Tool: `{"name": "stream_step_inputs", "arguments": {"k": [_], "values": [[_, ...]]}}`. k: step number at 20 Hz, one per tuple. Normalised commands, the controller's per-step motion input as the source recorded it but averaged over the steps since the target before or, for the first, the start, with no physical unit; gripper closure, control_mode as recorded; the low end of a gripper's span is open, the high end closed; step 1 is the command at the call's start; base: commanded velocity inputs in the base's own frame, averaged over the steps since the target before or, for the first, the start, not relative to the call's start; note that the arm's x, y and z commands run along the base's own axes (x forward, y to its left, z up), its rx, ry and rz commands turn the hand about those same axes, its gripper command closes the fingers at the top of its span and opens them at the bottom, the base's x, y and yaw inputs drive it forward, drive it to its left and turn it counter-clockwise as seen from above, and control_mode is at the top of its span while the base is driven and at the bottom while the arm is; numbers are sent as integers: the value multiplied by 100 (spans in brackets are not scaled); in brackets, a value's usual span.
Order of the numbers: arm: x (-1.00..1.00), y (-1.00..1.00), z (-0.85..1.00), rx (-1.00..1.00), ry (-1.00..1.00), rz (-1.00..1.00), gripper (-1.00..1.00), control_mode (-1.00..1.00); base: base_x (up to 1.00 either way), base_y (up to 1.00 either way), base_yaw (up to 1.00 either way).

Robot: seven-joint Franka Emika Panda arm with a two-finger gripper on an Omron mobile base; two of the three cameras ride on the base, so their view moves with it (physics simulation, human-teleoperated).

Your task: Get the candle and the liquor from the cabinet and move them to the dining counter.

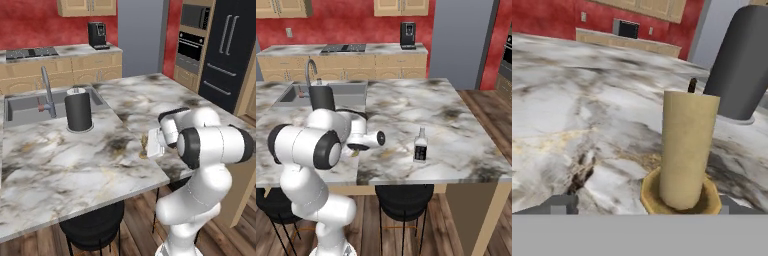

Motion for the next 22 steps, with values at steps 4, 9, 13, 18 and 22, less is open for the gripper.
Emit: {"name": "stream_step_inputs", "arguments": {"k": [4,9,13,18,22], "values": [[-25,0,11,0,-5,0,-100,-100,0,0,0],[-7,0,17,0,-3,0,-100,-100,0,0,0],[1,0,10,0,-1,0,-100,-100,0,0,0],[21,-10,1,0,0,-1,-100,-100,0,0,0],[23,-23,3,0,0,-2,-100,-100,0,0,0]]}}
